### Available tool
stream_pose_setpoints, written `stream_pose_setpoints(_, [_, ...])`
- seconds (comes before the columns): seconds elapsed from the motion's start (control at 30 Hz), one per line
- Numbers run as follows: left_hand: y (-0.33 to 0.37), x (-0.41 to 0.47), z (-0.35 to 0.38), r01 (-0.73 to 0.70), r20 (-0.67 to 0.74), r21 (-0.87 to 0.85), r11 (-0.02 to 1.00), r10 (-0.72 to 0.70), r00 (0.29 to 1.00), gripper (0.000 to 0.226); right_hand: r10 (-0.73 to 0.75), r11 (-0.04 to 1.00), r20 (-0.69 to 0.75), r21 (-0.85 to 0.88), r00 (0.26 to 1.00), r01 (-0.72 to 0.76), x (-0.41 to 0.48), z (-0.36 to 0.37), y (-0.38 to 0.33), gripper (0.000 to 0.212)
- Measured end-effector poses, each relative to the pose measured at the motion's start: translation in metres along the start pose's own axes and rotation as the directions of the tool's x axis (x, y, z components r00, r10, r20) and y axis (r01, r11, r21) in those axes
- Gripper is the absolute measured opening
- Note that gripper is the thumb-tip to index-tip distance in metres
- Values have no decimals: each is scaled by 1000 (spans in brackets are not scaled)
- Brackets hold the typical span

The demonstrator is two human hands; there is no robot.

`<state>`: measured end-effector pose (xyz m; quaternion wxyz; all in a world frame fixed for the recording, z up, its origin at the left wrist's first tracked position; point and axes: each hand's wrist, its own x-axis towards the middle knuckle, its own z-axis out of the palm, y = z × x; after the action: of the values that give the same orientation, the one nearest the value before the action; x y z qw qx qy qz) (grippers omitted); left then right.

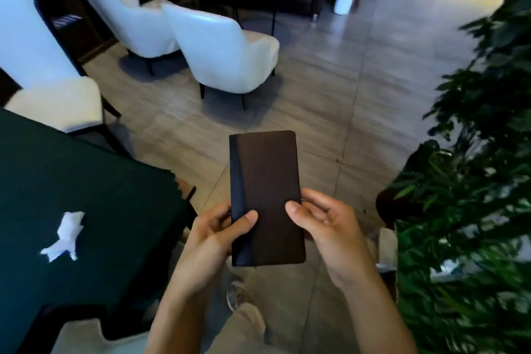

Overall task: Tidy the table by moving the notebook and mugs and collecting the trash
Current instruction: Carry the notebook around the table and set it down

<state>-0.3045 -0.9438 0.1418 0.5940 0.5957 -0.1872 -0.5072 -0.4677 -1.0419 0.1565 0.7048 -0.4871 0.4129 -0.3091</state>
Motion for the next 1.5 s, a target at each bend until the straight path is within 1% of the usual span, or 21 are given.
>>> stream_pose_setpoints(0.13, [38,30,-30,-43,-61,-47,998,40,997,24,-25,999,83,-31,996,27,52,46,-22,28])
stream_pose_setpoints(0.27, [66,49,-66,-89,-118,-98,991,78,990,29,-36,997,161,-68,986,48,91,92,-30,27])
stream_pose_setpoints(0.47, [82,54,-112,-120,-282,-189,975,63,957,36,16,989,381,-139,924,40,134,154,-36,26])
stream_pose_setpoints(0.63, [81,55,-146,-164,-446,-253,954,35,894,38,77,974,517,-221,852,46,167,207,-23,26])
stream_pose_setpoints(0.73, [75,63,-162,-184,-546,-306,934,-14,838,40,116,957,579,-281,807,64,190,234,-11,26])
stream_pose_setpoints(0.87, [60,86,-182,-197,-643,-398,896,-120,756,29,182,930,678,-353,712,99,228,267,7,31])
stream_pose_setpoints(0.9, [56,93,-187,-196,-651,-419,886,-143,746,27,204,919,688,-379,696,105,239,272,13,30])
stream_pose_setpoints(0.97, [46,110,-197,-197,-668,-468,861,-200,717,26,264,897,706,-430,657,101,263,285,25,22])
stream_pose_setpoints(1.03, [34,130,-207,-199,-677,-522,829,-260,689,27,348,879,699,-475,625,43,288,298,41,11])
stream_pose_setpoints(1.07, [29,139,-212,-198,-678,-544,815,-288,676,28,391,868,679,-496,621,-4,297,306,48,10])
stream_pose_setpoints(1.17, [16,166,-225,-198,-714,-574,795,-367,596,26,500,815,631,-574,593,-77,327,325,81,15])
stream_pose_setpoints(1.23, [8,178,-233,-192,-729,-580,791,-400,556,24,550,772,590,-628,591,-92,340,333,103,28])
stream_pose_setpoints(1.27, [3,183,-237,-194,-733,-588,785,-416,539,23,568,751,573,-654,590,-89,346,337,115,31])
stream_pose_setpoints(1.33, [-7,191,-245,-181,-736,-607,774,-461,495,22,590,710,555,-703,587,-49,355,344,136,28])
stream_pose_setpoints(1.4, [-17,197,-251,-135,-736,-621,772,-515,441,26,584,680,565,-732,583,28,360,346,155,20])
stream_pose_setpoints(1.5, [-35,205,-256,-40,-736,-626,779,-573,360,27,560,606,566,-778,605,167,358,346,174,28])
